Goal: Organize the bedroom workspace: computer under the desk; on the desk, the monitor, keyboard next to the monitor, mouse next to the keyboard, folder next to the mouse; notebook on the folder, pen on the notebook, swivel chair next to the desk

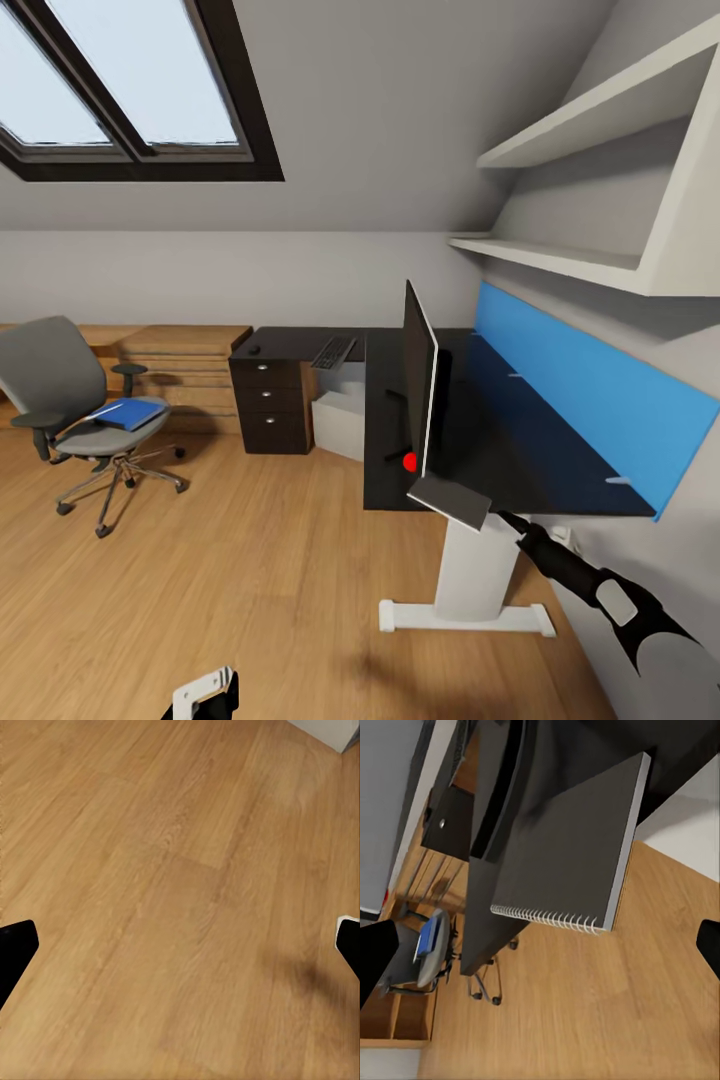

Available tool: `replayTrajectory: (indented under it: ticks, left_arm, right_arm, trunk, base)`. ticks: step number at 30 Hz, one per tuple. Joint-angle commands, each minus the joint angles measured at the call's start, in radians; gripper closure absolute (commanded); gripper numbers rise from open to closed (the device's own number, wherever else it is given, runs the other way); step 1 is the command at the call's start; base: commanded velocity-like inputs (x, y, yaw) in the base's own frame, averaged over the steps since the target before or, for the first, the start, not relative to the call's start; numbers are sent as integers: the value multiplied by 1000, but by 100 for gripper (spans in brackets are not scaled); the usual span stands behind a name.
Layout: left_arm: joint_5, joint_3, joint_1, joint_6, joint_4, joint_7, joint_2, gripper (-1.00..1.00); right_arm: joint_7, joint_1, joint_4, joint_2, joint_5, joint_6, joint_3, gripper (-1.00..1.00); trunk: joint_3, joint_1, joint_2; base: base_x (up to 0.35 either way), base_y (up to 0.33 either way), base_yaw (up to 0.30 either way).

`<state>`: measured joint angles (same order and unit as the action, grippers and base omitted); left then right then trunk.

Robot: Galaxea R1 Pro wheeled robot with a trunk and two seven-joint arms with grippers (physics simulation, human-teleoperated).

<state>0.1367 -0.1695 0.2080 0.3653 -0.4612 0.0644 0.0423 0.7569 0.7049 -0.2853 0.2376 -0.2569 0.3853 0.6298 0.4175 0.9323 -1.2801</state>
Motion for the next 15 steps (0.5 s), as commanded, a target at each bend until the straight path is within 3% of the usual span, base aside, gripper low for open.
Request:
replayTrajectory:
  ticks: [1,15]
  left_arm:
    - [6,-1,1,3,0,1,0,-100]
    - [7,-4,1,4,1,2,1,-100]
  right_arm:
    - [8,1,2,4,-6,12,3,-100]
    - [37,0,17,26,-11,53,4,-100]
  trunk:
    - [4,4,-8]
    - [48,58,-106]
  base:
    - [0,0,0]
    - [0,0,0]
